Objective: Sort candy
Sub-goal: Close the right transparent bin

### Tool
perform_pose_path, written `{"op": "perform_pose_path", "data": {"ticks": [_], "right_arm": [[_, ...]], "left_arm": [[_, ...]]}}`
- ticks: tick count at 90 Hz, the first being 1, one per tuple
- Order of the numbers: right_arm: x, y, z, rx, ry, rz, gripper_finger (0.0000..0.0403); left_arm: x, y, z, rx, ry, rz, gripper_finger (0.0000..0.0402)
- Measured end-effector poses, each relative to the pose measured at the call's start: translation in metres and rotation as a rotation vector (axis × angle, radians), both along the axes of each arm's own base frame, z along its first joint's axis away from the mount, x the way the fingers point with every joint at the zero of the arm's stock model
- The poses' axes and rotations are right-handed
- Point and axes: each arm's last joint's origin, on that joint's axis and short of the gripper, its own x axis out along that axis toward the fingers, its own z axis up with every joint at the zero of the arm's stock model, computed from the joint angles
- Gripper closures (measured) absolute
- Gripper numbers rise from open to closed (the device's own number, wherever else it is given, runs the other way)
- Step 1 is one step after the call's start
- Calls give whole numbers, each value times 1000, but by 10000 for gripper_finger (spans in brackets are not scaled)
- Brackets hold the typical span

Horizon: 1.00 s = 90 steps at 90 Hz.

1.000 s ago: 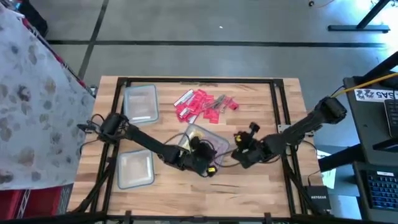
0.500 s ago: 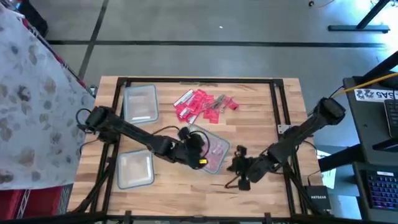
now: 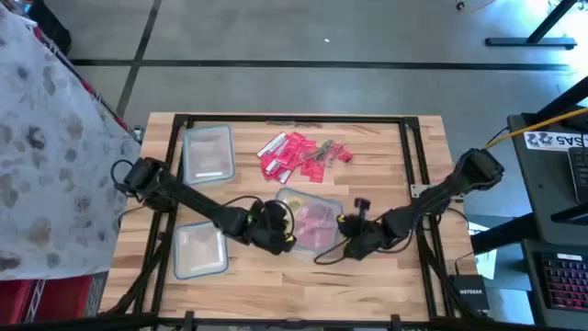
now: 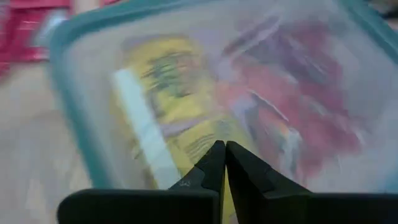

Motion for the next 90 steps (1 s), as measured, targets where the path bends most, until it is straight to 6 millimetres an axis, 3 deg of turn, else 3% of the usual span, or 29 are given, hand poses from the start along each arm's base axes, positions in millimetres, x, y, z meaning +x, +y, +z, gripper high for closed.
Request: {"op": "perform_pose_path", "data": {"ticks": [11, 21, 40, 58, 69, 90], "right_arm": [[-15, -11, 21, -21, -60, -104, 403], [-23, -8, 31, 49, -59, -61, 403], [-31, 21, 39, 174, -117, 118, 403], [-11, 56, 42, 389, -259, 350, 403], [5, 64, 32, 393, -314, 366, 403], [20, 56, -4, 363, -195, 268, 403]], "left_arm": [[5, -8, 3, -31, -78, -40, 402], [10, -12, 9, -21, -155, -66, 402], [15, -14, 12, -15, -219, -73, 402], [23, -12, 6, 12, -244, -88, 402], [27, 1, 3, 43, -224, -56, 402], [37, 19, -12, -13, -180, -62, 402]]}}
